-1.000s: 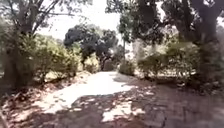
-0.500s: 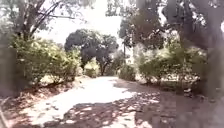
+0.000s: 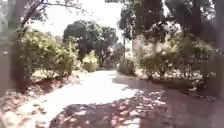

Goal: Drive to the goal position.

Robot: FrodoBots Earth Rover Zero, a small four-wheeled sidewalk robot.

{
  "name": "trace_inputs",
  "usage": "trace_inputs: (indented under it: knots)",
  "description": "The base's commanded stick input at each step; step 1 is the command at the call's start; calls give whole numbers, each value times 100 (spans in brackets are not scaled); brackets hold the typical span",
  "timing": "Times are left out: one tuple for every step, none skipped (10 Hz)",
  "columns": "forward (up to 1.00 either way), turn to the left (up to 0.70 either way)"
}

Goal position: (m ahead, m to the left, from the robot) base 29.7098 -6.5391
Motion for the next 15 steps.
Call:
trace_inputs:
  knots:
    - [70,0]
    - [70,0]
    - [70,0]
    - [70,0]
    - [70,0]
    - [70,0]
    - [70,0]
    - [70,0]
    - [70,0]
    - [70,0]
    - [70,0]
    - [70,0]
    - [70,0]
    - [70,0]
    - [70,0]
